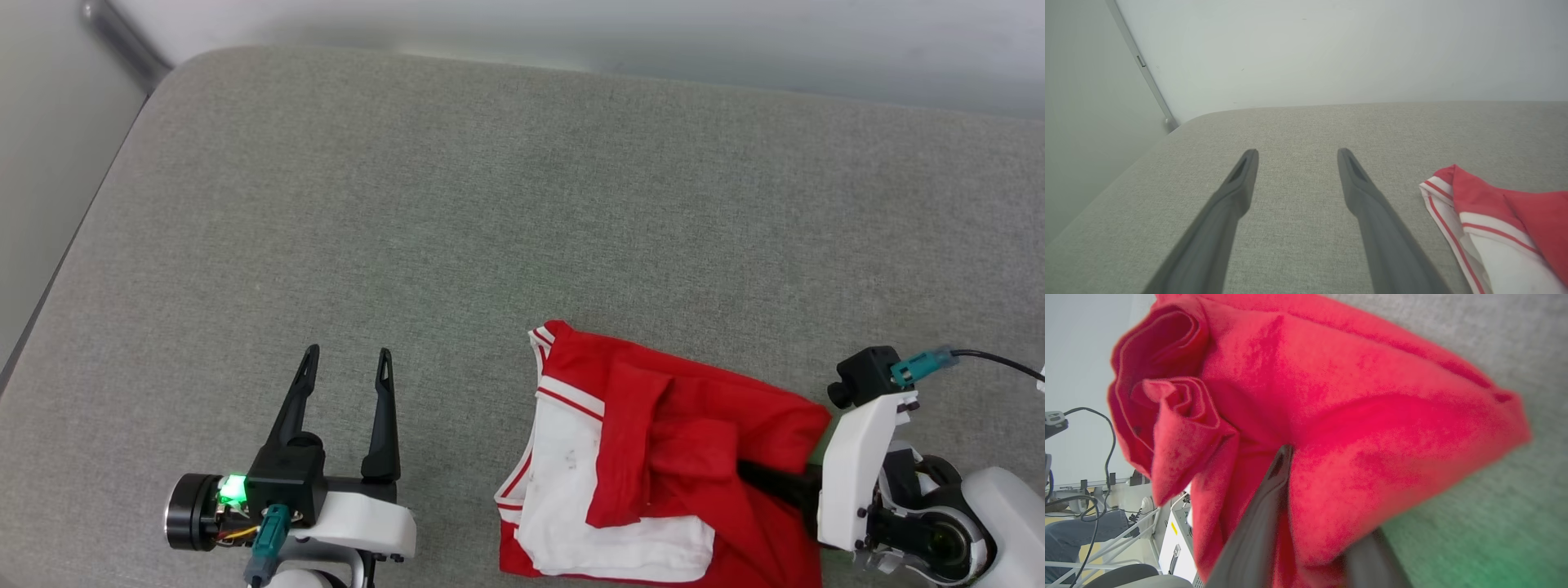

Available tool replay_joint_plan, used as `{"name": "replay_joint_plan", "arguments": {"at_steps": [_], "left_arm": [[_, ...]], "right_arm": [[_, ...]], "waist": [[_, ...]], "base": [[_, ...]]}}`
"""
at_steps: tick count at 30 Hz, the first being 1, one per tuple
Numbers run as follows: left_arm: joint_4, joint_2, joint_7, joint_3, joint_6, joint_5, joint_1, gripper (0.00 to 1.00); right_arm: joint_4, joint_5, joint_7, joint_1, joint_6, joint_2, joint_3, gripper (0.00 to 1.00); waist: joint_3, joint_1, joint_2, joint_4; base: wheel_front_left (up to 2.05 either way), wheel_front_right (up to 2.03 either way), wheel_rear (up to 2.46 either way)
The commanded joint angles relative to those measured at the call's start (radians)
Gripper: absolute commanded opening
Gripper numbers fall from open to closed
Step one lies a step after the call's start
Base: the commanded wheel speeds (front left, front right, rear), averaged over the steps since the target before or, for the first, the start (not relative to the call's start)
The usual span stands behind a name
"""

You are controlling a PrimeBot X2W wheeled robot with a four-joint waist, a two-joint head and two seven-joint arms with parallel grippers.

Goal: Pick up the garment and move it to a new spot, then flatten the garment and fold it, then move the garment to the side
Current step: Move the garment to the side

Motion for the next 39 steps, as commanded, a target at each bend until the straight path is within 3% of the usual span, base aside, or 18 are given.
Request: {"name": "replay_joint_plan", "arguments": {"at_steps": [1, 13, 23, 35, 39], "left_arm": [[0.002, -0.002, -0.003, 0.0, 0.002, -0.004, -0.01, 1.0], [0.006, -0.004, -0.002, 0.013, 0.012, -0.01, 0.051, 1.0], [-0.015, -0.005, -0.002, 0.048, 0.019, -0.016, 0.081, 1.0], [-0.044, 0.032, -0.002, 0.095, 0.005, 0.014, 0.037, 1.0], [-0.054, 0.055, -0.002, 0.094, -0.008, 0.022, 0.006, 1.0]], "right_arm": [[0.021, -0.001, -0.006, 0.006, -0.003, 0.004, 0.034, 0.0], [-0.149, -0.042, -0.086, -0.133, -0.002, -0.128, 0.165, 0.0], [-0.302, -0.121, -0.054, -0.281, -0.002, -0.274, 0.285, 0.0], [-0.236, -0.202, -0.123, -0.388, -0.002, -0.38, 0.269, 0.0], [-0.15, -0.238, -0.153, -0.429, -0.002, -0.404, 0.253, 0.0]], "waist": [[-0.005, -0.0001, 0.0, 0.002], [-0.097, -0.0001, 0.0, -0.062], [-0.089, -0.0001, 0.0, -0.282], [0.032, -0.0001, 0.0, -0.481], [0.09, -0.0001, 0.0, -0.507]], "base": [[0.0, 0.0, 0.0], [0.0, 0.0, 0.0], [0.0, 0.0, 0.0], [0.0, 0.0, 0.0], [0.0, 0.0, 0.0]]}}
